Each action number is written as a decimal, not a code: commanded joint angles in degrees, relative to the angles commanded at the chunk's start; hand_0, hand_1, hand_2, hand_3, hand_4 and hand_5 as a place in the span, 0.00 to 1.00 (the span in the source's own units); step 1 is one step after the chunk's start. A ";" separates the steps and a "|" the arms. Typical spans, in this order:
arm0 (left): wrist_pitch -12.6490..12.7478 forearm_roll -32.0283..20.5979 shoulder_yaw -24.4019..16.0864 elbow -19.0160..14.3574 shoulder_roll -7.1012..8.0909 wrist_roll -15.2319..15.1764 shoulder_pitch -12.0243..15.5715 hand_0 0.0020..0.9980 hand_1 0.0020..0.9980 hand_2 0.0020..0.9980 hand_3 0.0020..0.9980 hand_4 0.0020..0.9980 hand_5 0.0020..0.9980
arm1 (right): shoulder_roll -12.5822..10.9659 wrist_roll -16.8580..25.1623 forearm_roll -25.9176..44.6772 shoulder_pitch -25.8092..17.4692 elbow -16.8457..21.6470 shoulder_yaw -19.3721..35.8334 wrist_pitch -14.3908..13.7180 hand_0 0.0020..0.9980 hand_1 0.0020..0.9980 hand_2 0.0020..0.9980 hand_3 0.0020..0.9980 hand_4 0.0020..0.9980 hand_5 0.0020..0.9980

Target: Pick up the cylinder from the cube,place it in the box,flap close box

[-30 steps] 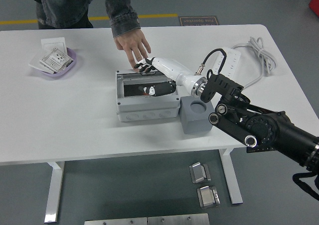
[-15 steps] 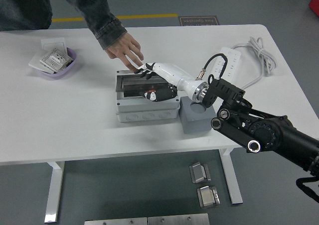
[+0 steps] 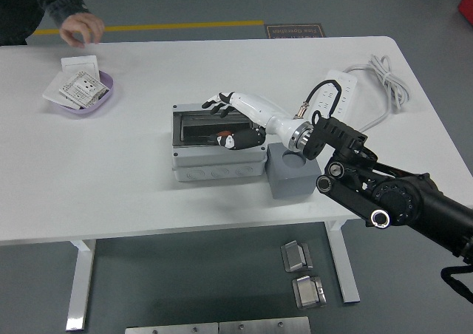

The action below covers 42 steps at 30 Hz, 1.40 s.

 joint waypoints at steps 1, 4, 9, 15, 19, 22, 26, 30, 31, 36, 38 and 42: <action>0.01 0.06 -0.13 0.00 0.00 0.03 0.04 0.75 0.78 0.74 0.84 0.83 0.58 | -0.32 -0.18 -0.68 -0.63 0.57 1.00 0.15 0.72 0.66 0.72 0.81 0.72 0.26; 0.04 0.27 -0.64 0.00 0.02 0.12 0.21 0.75 0.78 0.74 0.84 0.83 0.58 | -1.39 -0.77 -3.06 -3.37 2.94 4.77 0.59 0.72 0.66 0.72 0.81 0.72 0.27; 0.09 0.68 -1.48 0.00 0.06 0.22 0.60 0.75 0.78 0.74 0.84 0.83 0.57 | -2.37 -1.58 -6.92 -8.62 7.66 11.24 0.99 0.72 0.66 0.72 0.81 0.72 0.27; 0.24 0.26 -1.62 0.00 0.07 0.09 0.93 0.75 0.78 0.74 0.84 0.83 0.57 | -2.33 -1.73 -9.71 -15.19 13.27 20.28 0.53 0.72 0.65 0.71 0.81 0.73 0.27; 0.30 0.32 -1.92 0.00 0.05 0.00 1.13 0.75 0.78 0.74 0.84 0.83 0.57 | -2.60 -1.83 -10.56 -18.83 16.75 26.59 0.23 0.72 0.65 0.71 0.81 0.73 0.27; 0.34 0.19 -1.93 0.00 0.07 -0.13 1.06 0.75 0.79 0.74 0.84 0.83 0.57 | -2.73 -1.76 -10.60 -20.72 18.86 30.76 0.02 0.71 0.65 0.71 0.81 0.73 0.27; 0.41 -0.21 -1.72 0.00 0.20 -0.31 0.89 0.75 0.79 0.74 0.84 0.83 0.57 | -2.28 -1.47 -10.44 -22.47 20.89 35.11 -0.53 0.71 0.65 0.71 0.81 0.73 0.27; 0.47 -0.47 -1.53 0.00 0.43 -0.47 0.63 0.75 0.78 0.74 0.84 0.82 0.57 | -0.67 -0.88 -10.23 -24.28 22.32 40.10 -1.58 0.71 0.65 0.71 0.80 0.73 0.27; 0.47 -0.53 -1.45 0.00 0.46 -0.49 0.53 0.75 0.78 0.74 0.84 0.82 0.57 | -0.40 -0.61 -9.77 -24.84 22.51 41.37 -2.15 0.71 0.65 0.71 0.80 0.73 0.27; 0.49 -1.14 -0.90 0.00 0.53 -0.59 0.15 0.75 0.78 0.74 0.84 0.82 0.57 | -0.09 0.68 -6.10 -28.11 22.83 44.31 -5.59 0.71 0.64 0.70 0.80 0.73 0.27; 0.49 -1.36 -0.73 0.00 0.55 -0.59 0.03 0.75 0.78 0.74 0.84 0.82 0.57 | 0.15 1.31 -4.11 -30.23 22.94 45.61 -6.52 0.71 0.64 0.70 0.80 0.73 0.27; 0.50 -1.69 -0.56 0.00 0.66 -0.57 -0.12 0.75 0.78 0.74 0.84 0.83 0.57 | 0.77 2.26 -1.53 -33.59 23.02 47.46 -7.07 0.71 0.64 0.69 0.77 0.73 0.27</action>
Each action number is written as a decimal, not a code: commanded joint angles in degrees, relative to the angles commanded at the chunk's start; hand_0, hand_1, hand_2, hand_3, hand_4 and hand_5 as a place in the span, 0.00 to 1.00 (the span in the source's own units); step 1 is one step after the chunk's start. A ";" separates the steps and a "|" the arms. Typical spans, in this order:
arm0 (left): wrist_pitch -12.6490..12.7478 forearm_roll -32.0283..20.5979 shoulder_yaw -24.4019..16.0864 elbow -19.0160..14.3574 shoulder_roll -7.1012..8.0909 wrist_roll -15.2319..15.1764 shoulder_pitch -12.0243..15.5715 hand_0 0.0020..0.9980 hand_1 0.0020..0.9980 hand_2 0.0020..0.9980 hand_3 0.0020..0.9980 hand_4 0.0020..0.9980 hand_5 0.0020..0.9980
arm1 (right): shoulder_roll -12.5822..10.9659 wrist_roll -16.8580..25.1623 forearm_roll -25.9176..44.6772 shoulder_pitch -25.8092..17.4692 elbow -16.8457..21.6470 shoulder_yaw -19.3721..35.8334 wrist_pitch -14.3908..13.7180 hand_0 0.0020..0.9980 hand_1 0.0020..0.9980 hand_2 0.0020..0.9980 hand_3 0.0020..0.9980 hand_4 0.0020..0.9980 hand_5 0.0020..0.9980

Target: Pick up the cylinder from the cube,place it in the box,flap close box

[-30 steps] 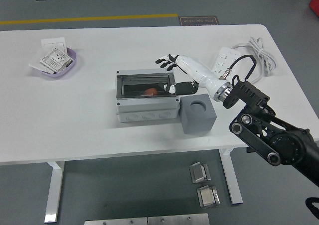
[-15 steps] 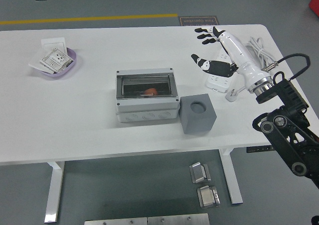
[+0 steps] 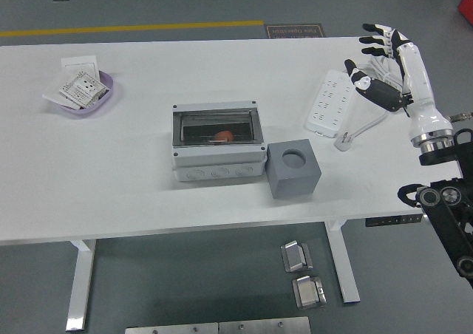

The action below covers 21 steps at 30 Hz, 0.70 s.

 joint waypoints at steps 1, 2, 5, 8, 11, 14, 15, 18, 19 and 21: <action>0.00 0.01 -0.04 0.00 0.04 0.02 -0.05 0.75 0.78 0.74 0.84 0.83 0.57 | 0.12 0.21 0.41 -0.65 -0.02 0.28 -0.04 0.71 0.64 0.69 0.77 0.73 0.27; 0.00 0.04 -0.10 0.00 0.09 0.04 -0.11 0.75 0.78 0.74 0.84 0.83 0.57 | 0.20 0.38 0.70 -1.22 -0.05 0.51 -0.06 0.71 0.64 0.69 0.77 0.73 0.27; -0.01 0.07 -0.15 0.00 0.33 0.07 -0.31 0.75 0.78 0.74 0.84 0.82 0.56 | 0.28 0.91 1.44 -2.72 -0.14 0.98 0.09 0.71 0.63 0.68 0.72 0.73 0.29; -0.01 -0.21 0.13 0.00 0.53 0.03 -0.43 0.75 0.78 0.74 0.84 0.82 0.56 | 0.27 1.43 2.85 -3.54 -0.16 1.21 0.56 0.71 0.63 0.68 0.72 0.73 0.29; 0.02 -0.36 0.33 0.00 0.73 -0.06 -0.55 0.75 0.78 0.74 0.84 0.82 0.56 | 0.35 2.10 5.62 -4.14 -0.16 1.27 1.75 0.72 0.64 0.68 0.71 0.73 0.29; 0.07 -0.46 0.46 0.00 0.92 -0.15 -0.61 0.75 0.78 0.74 0.84 0.82 0.56 | 0.63 2.56 7.92 -4.55 0.09 1.40 3.31 0.72 0.64 0.68 0.71 0.73 0.29; 0.08 -0.48 0.50 0.00 0.98 -0.17 -0.62 0.75 0.78 0.74 0.84 0.83 0.56 | 0.71 2.55 8.12 -4.67 0.22 1.46 3.73 0.73 0.64 0.68 0.71 0.73 0.28; 0.10 -0.38 0.50 0.00 1.14 -0.25 -0.61 0.75 0.78 0.74 0.84 0.83 0.56 | 0.76 2.22 7.68 -5.02 0.53 1.59 4.74 0.73 0.64 0.68 0.71 0.73 0.28; 0.11 -0.30 0.45 0.00 1.20 -0.27 -0.60 0.75 0.78 0.74 0.84 0.83 0.56 | 0.70 2.08 7.45 -5.19 0.60 1.59 5.14 0.73 0.64 0.68 0.71 0.73 0.28; 0.12 -0.24 0.42 0.00 1.25 -0.30 -0.59 0.75 0.78 0.74 0.84 0.83 0.56 | 0.62 2.04 7.43 -5.38 0.60 1.61 5.60 0.78 0.76 0.85 0.85 0.75 0.24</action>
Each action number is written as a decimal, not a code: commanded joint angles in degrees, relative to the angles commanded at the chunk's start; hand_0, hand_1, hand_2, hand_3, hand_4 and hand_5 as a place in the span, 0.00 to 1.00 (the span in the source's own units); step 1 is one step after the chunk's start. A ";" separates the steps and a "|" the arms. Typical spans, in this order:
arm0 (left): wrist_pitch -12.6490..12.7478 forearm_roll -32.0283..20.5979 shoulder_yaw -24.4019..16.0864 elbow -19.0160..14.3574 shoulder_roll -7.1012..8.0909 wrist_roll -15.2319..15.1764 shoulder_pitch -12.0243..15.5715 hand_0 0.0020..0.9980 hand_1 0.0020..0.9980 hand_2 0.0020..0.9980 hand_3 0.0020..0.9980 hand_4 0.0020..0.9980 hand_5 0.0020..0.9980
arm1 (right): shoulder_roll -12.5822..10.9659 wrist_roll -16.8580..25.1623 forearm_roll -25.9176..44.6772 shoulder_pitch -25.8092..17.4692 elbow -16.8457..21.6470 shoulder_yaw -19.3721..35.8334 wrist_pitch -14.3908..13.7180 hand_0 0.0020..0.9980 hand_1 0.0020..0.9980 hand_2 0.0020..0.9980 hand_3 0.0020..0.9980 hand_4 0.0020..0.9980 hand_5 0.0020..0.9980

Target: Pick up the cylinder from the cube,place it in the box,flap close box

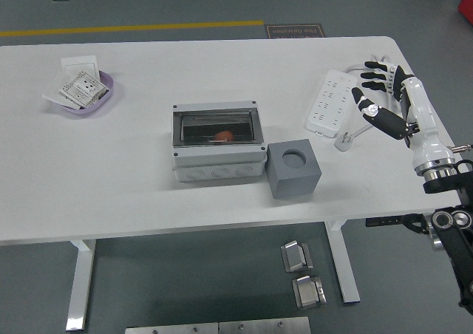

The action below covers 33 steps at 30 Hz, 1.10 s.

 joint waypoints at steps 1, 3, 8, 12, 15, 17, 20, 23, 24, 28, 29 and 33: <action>0.02 0.06 -0.07 0.00 0.01 -0.02 0.01 0.75 0.78 0.74 0.84 0.83 0.56 | -0.04 0.12 0.33 -0.08 -0.09 0.05 0.29 0.78 0.76 0.85 0.85 0.75 0.24; 0.04 0.11 -0.15 0.00 -0.02 -0.03 0.06 0.75 0.78 0.74 0.84 0.83 0.56 | -0.02 0.50 1.17 -0.16 -0.29 0.29 0.61 0.78 0.76 0.85 0.85 0.75 0.24; 0.11 -0.02 -0.34 0.00 -0.43 0.03 0.65 0.75 0.78 0.74 0.84 0.83 0.56 | 0.33 1.79 4.27 -0.64 -0.55 1.61 1.05 0.85 0.87 1.00 0.96 0.79 0.14; 0.08 0.77 -1.39 0.00 -0.82 0.29 0.99 0.75 0.78 0.74 0.84 0.83 0.56 | 0.45 2.21 5.50 -1.03 -0.38 2.76 1.30 0.92 0.89 1.00 0.98 0.79 0.16; 0.09 1.41 -2.21 0.00 -0.85 0.45 1.09 0.75 0.78 0.74 0.84 0.83 0.56 | 0.51 2.21 5.78 -1.17 -0.32 3.51 1.47 0.92 0.89 1.00 0.98 0.79 0.16; 0.12 1.52 -2.48 0.00 -0.78 0.50 1.08 0.75 0.78 0.74 0.84 0.83 0.56 | 0.59 2.16 5.77 -1.17 -0.26 3.82 1.49 0.92 0.89 1.00 0.98 0.79 0.16; 0.16 1.34 -2.46 0.00 -0.70 0.50 0.99 0.75 0.78 0.74 0.84 0.83 0.56 | 0.72 2.06 5.66 -1.07 -0.15 4.16 1.55 0.95 0.92 1.00 1.00 0.81 0.18; 0.20 0.96 -2.26 0.00 -0.76 0.47 0.83 0.75 0.78 0.74 0.84 0.83 0.56 | 0.83 2.00 5.73 -1.04 -0.06 4.48 1.64 0.95 0.92 1.00 1.00 0.81 0.18; 0.20 0.83 -2.18 0.00 -0.82 0.46 0.78 0.75 0.78 0.74 0.84 0.83 0.56 | 0.88 2.00 5.80 -1.08 -0.04 4.63 1.68 0.95 0.93 1.00 0.99 0.81 0.19; 0.23 0.57 -2.11 0.00 -1.10 0.46 0.83 0.75 0.78 0.74 0.84 0.83 0.56 | 1.14 2.06 6.56 -1.48 0.00 5.42 2.02 0.95 0.93 1.00 0.99 0.81 0.19; 0.25 0.49 -2.10 0.00 -1.17 0.45 0.90 0.75 0.78 0.74 0.84 0.83 0.56 | 1.20 2.07 6.83 -1.60 0.01 5.59 2.11 0.95 0.93 1.00 0.99 0.81 0.19; 0.33 0.06 -2.03 0.00 -1.47 0.47 1.24 0.75 0.78 0.74 0.84 0.83 0.56 | 1.35 2.07 7.64 -1.90 0.15 6.27 2.39 0.95 0.95 1.00 1.00 0.83 0.18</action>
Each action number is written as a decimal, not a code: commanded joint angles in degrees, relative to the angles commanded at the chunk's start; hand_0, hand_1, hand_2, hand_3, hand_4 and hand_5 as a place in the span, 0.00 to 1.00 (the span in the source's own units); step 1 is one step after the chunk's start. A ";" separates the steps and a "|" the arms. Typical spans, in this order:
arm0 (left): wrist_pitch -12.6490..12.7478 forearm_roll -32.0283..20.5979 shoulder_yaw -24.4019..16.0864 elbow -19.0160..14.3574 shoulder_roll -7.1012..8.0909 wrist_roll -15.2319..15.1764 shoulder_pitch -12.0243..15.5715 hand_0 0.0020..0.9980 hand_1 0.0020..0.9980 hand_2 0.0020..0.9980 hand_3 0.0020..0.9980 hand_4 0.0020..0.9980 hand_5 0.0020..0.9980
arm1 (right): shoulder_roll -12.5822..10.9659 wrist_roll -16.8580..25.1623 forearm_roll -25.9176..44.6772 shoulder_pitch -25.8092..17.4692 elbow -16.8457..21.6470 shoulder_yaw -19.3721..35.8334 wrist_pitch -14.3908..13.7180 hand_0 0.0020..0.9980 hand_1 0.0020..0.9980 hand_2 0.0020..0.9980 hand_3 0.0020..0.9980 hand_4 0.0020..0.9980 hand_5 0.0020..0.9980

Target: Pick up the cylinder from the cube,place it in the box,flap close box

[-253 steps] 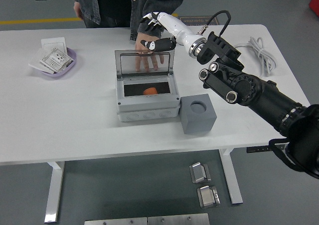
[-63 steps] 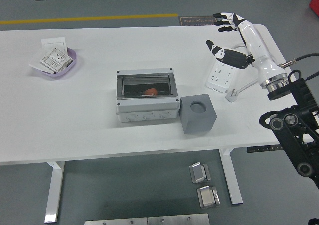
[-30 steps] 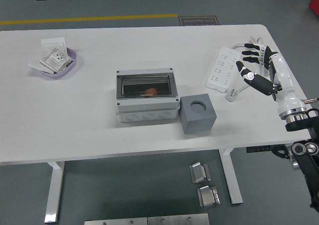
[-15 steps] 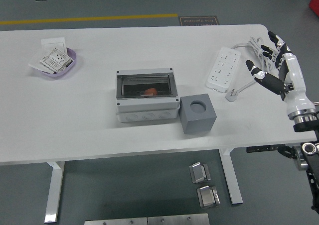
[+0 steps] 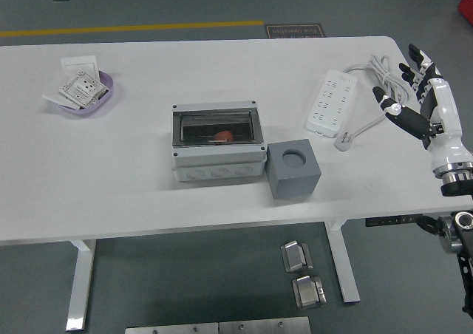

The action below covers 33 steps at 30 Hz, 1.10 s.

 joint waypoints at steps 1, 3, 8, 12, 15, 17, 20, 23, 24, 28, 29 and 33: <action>0.03 -0.21 0.11 0.00 -0.02 -0.03 -0.01 0.75 0.78 0.74 0.84 0.83 0.56 | 0.07 0.01 0.16 -0.02 0.06 0.20 0.05 0.95 0.95 1.00 1.00 0.83 0.18; 0.13 -1.04 0.59 0.00 0.01 -0.17 -0.24 0.75 0.78 0.74 0.84 0.83 0.56 | 0.20 0.00 0.43 -0.02 0.16 0.62 0.14 0.96 0.96 1.00 1.00 0.90 0.28; 0.20 -1.77 1.05 0.00 0.16 -0.39 -0.84 0.75 0.78 0.74 0.84 0.83 0.56 | 0.13 -0.19 0.68 0.15 0.03 0.94 0.23 0.96 0.96 1.00 1.00 0.90 0.28; 0.15 -1.50 0.85 0.00 0.25 -0.39 -0.96 0.75 0.78 0.74 0.84 0.83 0.56 | 0.19 -0.34 1.12 0.02 -0.19 1.12 0.33 0.97 0.96 1.00 0.99 0.93 0.36; 0.12 -1.39 0.75 0.00 0.28 -0.40 -1.00 0.75 0.78 0.74 0.84 0.83 0.56 | 0.28 -0.38 1.27 0.02 -0.34 1.16 0.38 0.97 0.96 1.00 0.98 0.94 0.41; 0.13 -1.42 0.71 0.00 0.31 -0.41 -1.04 0.75 0.78 0.74 0.84 0.83 0.56 | 0.31 -0.39 1.33 0.09 -0.40 1.15 0.38 0.97 0.96 1.00 0.98 0.94 0.41; 0.15 -1.42 0.67 0.00 0.43 -0.34 -1.10 0.75 0.78 0.74 0.84 0.83 0.56 | 0.34 -0.58 1.70 0.22 -0.62 0.93 0.35 0.97 0.96 1.00 0.98 0.94 0.41; 0.11 -1.36 0.69 0.00 0.52 -0.25 -1.25 0.75 0.78 0.74 0.84 0.82 0.56 | 0.25 -0.72 2.06 0.39 -0.87 0.63 0.37 0.97 0.95 1.00 0.98 0.95 0.44; 0.09 -1.39 0.75 0.00 0.55 -0.23 -1.30 0.75 0.78 0.74 0.84 0.82 0.56 | 0.21 -0.74 2.13 0.45 -0.91 0.56 0.37 0.97 0.95 1.00 0.98 0.95 0.44; 0.01 -1.39 0.88 0.00 0.84 -0.11 -1.57 0.75 0.78 0.74 0.84 0.83 0.56 | 0.22 -0.80 2.28 0.78 -1.05 0.31 0.35 0.97 0.95 1.00 0.98 0.94 0.48; 0.00 -1.43 0.94 0.00 0.98 -0.08 -1.66 0.75 0.78 0.74 0.84 0.83 0.56 | 0.25 -0.81 2.28 0.89 -1.09 0.22 0.34 0.97 0.95 1.00 0.98 0.94 0.48; -0.02 -1.89 1.43 0.00 1.52 -0.02 -2.02 0.75 0.78 0.74 0.84 0.82 0.56 | 0.39 -0.90 2.27 1.26 -1.25 -0.10 0.24 0.97 0.94 1.00 0.97 0.93 0.54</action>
